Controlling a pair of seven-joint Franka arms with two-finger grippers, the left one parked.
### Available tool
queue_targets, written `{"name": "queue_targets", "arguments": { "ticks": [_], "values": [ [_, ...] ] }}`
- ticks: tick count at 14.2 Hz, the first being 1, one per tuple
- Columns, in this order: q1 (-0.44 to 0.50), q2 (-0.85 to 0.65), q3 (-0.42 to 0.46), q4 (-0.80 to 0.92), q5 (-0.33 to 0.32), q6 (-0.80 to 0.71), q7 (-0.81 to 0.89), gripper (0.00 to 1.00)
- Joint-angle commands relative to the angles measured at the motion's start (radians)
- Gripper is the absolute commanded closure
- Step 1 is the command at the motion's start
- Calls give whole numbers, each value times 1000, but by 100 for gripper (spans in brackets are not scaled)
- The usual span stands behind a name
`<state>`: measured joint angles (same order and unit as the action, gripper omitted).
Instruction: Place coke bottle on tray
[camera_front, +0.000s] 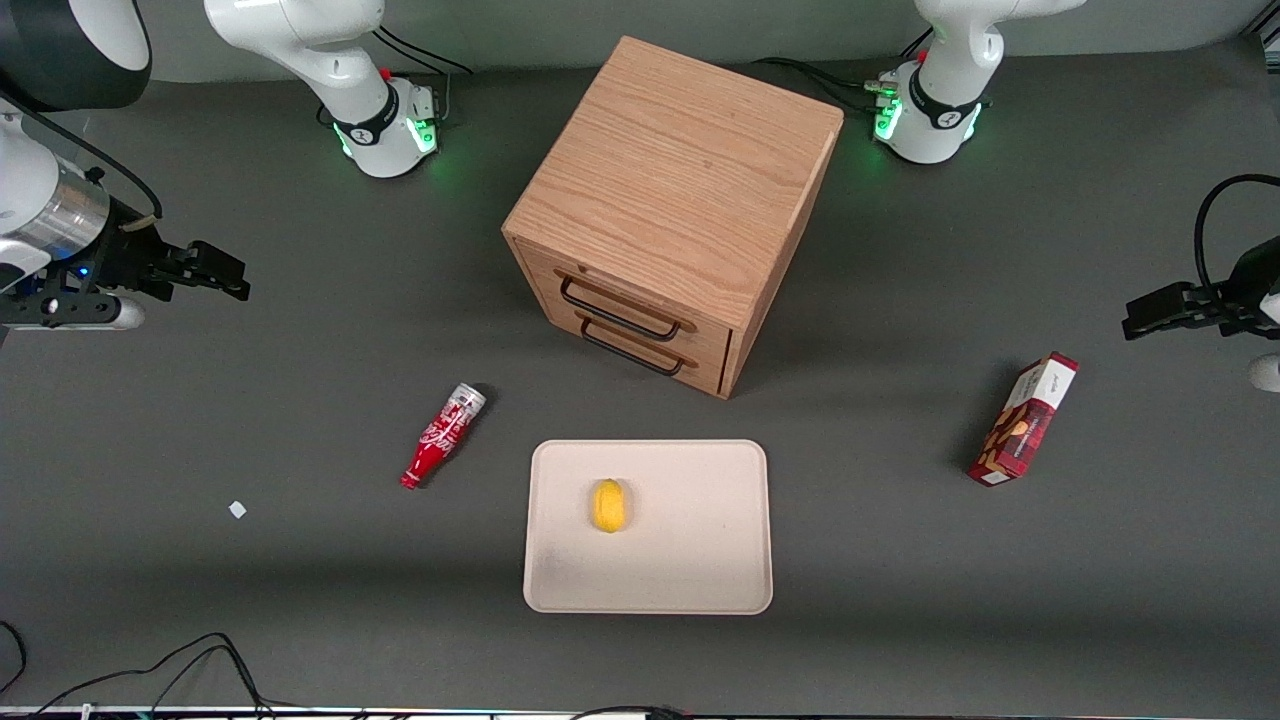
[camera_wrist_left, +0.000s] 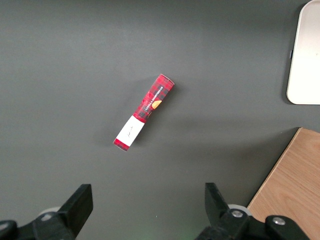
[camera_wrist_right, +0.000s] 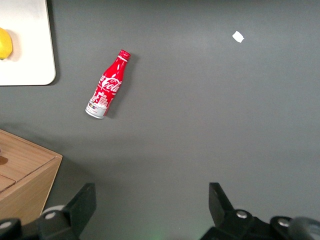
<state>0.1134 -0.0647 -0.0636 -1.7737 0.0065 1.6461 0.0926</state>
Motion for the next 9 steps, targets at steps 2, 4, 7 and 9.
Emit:
{"name": "queue_targets", "arguments": {
  "ticks": [2,4,7,9],
  "values": [
    [-18,26,11,56,26,-22,-7,0],
    [-17,28,10,57,27,-22,-7,0],
    [-17,28,11,74,27,-23,-8,0],
    [-17,29,11,77,27,-23,-2,0]
  ]
}}
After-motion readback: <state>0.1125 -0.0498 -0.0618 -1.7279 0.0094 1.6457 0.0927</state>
